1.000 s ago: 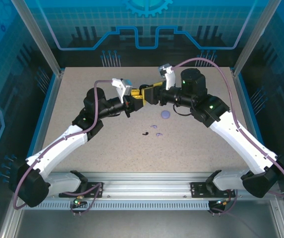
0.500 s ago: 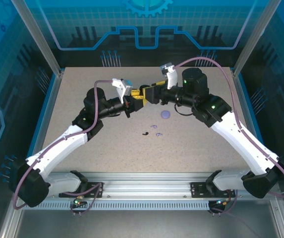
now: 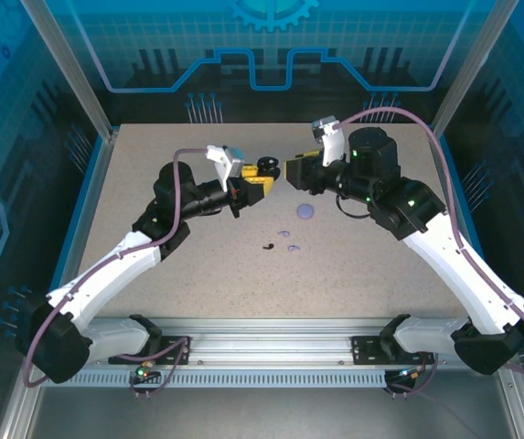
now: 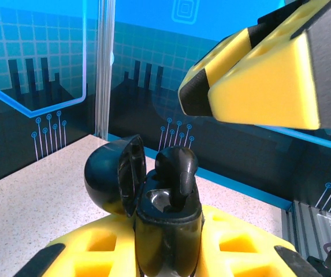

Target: Insert wireless bluetooth earbuds into charging case

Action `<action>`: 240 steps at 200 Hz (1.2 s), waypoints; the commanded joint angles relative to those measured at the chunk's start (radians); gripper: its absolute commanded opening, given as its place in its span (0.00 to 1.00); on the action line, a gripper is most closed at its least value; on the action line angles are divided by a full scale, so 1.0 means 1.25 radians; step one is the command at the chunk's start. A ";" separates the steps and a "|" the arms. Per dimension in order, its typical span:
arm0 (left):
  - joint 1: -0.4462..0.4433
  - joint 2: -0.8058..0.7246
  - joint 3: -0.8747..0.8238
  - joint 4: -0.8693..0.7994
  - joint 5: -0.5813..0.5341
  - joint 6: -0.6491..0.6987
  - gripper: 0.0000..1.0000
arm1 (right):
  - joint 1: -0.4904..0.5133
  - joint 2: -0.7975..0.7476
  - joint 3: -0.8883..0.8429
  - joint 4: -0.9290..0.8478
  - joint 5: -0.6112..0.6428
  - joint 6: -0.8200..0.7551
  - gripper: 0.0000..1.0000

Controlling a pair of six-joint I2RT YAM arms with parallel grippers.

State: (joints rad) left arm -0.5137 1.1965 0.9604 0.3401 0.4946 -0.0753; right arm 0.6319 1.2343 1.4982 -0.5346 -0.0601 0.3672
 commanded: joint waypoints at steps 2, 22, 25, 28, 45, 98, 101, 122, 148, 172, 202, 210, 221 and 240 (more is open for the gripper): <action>-0.006 -0.022 0.012 0.007 0.031 0.015 0.21 | -0.011 0.003 0.028 -0.044 0.008 -0.013 0.35; -0.006 -0.022 0.011 0.010 0.040 0.015 0.21 | -0.011 0.016 0.038 -0.048 -0.007 -0.015 0.33; -0.005 -0.021 0.011 0.011 0.041 0.015 0.21 | -0.010 0.018 0.040 -0.049 -0.008 -0.016 0.32; -0.005 -0.020 0.012 0.011 0.043 0.015 0.21 | -0.011 0.020 0.042 -0.051 -0.011 -0.015 0.32; -0.006 -0.020 0.012 0.012 0.050 0.016 0.21 | -0.008 0.032 0.050 -0.053 -0.028 -0.017 0.32; -0.006 -0.018 0.016 0.010 0.068 0.019 0.21 | -0.007 0.057 0.066 -0.061 -0.058 -0.019 0.32; -0.006 -0.018 0.016 0.009 0.070 0.019 0.21 | -0.007 0.058 0.068 -0.062 -0.061 -0.020 0.32; -0.007 -0.016 0.018 0.008 0.078 0.019 0.21 | -0.006 0.067 0.077 -0.067 -0.081 -0.025 0.33; -0.008 -0.012 0.022 0.005 0.084 0.019 0.21 | 0.001 0.074 0.086 -0.071 -0.099 -0.032 0.34; -0.008 -0.007 0.028 0.001 0.098 0.019 0.21 | 0.005 0.083 0.098 -0.080 -0.101 -0.041 0.35; -0.010 -0.002 0.033 0.000 0.119 0.017 0.21 | 0.013 0.100 0.119 -0.102 -0.102 -0.055 0.38; -0.012 -0.001 0.034 -0.001 0.125 0.018 0.21 | 0.016 0.105 0.126 -0.109 -0.098 -0.059 0.40; -0.013 0.001 0.036 -0.001 0.131 0.017 0.21 | 0.021 0.110 0.134 -0.119 -0.086 -0.064 0.41; -0.015 0.001 0.036 -0.001 0.141 0.016 0.21 | 0.026 0.118 0.145 -0.132 -0.070 -0.073 0.42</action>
State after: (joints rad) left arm -0.5133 1.1965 0.9684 0.3336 0.5999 -0.0753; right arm 0.6334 1.3571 1.6413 -0.6735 -0.1341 0.3050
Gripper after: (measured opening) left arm 0.222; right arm 0.418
